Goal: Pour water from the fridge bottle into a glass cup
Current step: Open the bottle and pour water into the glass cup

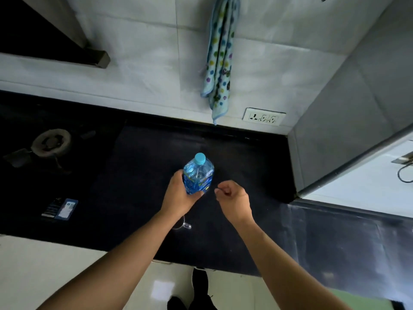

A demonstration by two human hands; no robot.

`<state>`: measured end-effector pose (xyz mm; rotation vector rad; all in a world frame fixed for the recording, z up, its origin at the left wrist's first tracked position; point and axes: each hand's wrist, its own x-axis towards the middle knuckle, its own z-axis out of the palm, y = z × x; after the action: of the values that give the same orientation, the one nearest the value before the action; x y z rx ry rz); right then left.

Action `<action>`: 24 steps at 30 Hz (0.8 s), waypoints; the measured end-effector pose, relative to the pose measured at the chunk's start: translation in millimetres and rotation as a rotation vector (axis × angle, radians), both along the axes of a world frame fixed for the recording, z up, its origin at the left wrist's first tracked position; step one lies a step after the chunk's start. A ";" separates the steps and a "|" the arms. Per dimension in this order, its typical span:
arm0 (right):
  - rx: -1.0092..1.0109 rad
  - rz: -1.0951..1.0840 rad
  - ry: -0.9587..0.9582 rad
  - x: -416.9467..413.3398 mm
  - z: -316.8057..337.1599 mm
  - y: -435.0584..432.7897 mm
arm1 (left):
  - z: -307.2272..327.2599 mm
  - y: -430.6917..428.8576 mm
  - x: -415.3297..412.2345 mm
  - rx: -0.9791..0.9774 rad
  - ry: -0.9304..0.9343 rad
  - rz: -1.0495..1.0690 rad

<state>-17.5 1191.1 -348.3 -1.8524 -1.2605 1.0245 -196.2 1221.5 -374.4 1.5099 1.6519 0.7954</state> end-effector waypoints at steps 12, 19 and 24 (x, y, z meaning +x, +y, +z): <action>0.171 0.129 0.027 -17.8 38.8 61.1 | -22.7 19.2 14.2 -0.049 -0.103 0.099; 0.304 0.320 -0.415 -37.7 45.2 82.0 | -24.0 17.7 18.1 -0.009 -0.085 0.132; 0.371 0.365 -0.463 -34.7 60.4 83.9 | -4.4 12.7 14.7 0.038 -0.058 0.118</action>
<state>-52.2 1275.0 -287.9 -1.6471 -1.9676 0.4857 -181.5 1234.2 -378.9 1.4120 1.7032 0.9307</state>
